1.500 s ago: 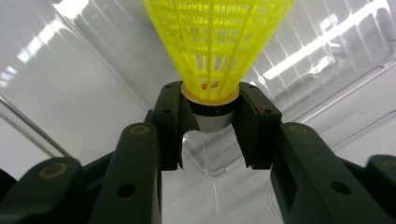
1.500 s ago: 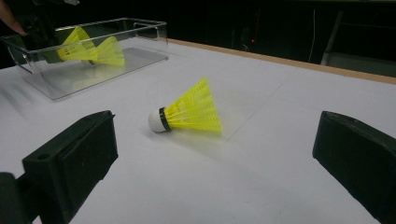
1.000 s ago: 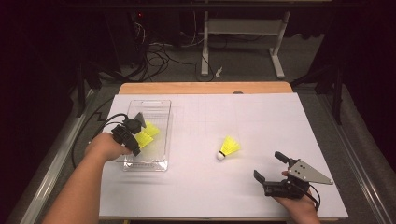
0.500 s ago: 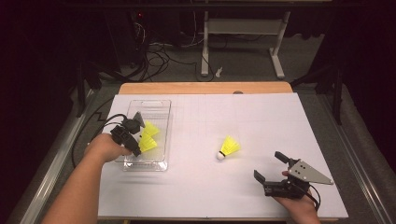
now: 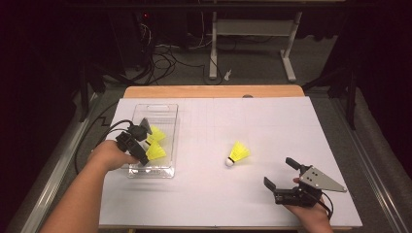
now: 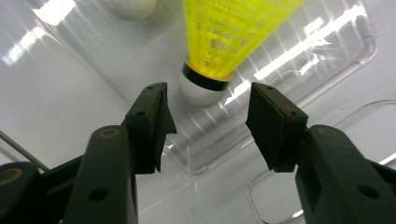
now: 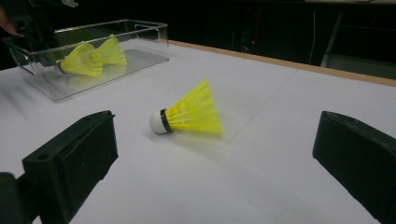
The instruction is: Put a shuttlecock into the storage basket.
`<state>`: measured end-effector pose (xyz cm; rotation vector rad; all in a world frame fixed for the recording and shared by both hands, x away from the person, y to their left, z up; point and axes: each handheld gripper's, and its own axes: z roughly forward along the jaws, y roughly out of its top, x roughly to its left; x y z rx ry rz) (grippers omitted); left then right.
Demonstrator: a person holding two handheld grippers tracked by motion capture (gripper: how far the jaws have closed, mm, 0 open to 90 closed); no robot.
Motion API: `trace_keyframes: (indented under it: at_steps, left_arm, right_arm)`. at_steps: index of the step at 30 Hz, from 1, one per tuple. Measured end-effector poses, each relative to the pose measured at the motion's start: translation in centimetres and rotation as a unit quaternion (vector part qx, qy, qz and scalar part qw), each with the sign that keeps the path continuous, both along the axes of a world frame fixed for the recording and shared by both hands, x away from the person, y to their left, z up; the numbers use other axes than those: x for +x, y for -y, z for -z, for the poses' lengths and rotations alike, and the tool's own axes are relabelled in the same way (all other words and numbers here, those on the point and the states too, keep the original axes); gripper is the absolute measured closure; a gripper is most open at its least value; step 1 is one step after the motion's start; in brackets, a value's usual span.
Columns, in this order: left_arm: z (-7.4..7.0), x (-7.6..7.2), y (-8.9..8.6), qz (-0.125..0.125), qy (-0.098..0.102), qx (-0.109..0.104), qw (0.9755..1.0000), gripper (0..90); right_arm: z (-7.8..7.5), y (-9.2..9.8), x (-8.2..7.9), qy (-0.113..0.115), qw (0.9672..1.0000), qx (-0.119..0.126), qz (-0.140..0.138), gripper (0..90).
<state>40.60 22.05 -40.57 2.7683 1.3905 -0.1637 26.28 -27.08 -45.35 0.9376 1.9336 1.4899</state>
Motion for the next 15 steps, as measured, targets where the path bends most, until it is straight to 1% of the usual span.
trace_keyframes:
  at_steps: [2,3,4,5,6,7,10,13,15]
  left_arm:
    - [-0.2,-0.1,0.0,0.003,0.004,-0.001,1.0000,47.6]
    - [-0.4,-0.2,0.0,0.003,0.003,-0.008,1.0000,47.1]
    - [-0.5,-0.2,0.0,0.004,0.004,-0.009,0.9999,46.6]
    - [-0.8,-0.3,0.0,0.002,0.008,-0.010,0.9999,46.2]
    - [-1.0,-0.4,0.0,-0.003,0.006,-0.012,0.9999,45.3]
    - [-1.1,-0.5,-0.1,-0.003,0.007,-0.013,0.9999,44.6]
    - [-1.4,-0.9,0.0,-0.002,0.008,-0.013,0.9999,42.6]
    - [-1.8,-1.1,-0.2,-0.008,0.007,-0.012,0.9999,40.4]
    - [-2.1,-1.3,-0.4,-0.012,0.007,-0.016,0.9998,39.5]
  right_arm:
    - [0.0,0.0,0.0,0.000,1.0000,0.000,0.000,0.7]
    - [0.0,0.0,0.0,0.000,1.0000,0.000,0.000,0.7]
    - [0.0,0.0,0.0,0.000,1.0000,0.001,0.000,0.7]
    - [0.0,0.0,0.0,0.000,1.0000,0.001,0.000,0.6]
    - [0.0,0.0,0.0,0.000,1.0000,0.000,0.000,0.6]
    - [0.0,0.0,0.0,0.001,1.0000,0.000,0.000,0.7]
    - [-0.1,0.0,0.0,0.001,1.0000,0.000,-0.001,0.6]
    - [-0.1,0.0,0.0,0.002,1.0000,0.001,0.000,0.7]
    - [0.0,0.0,0.0,0.002,1.0000,0.000,0.000,0.7]
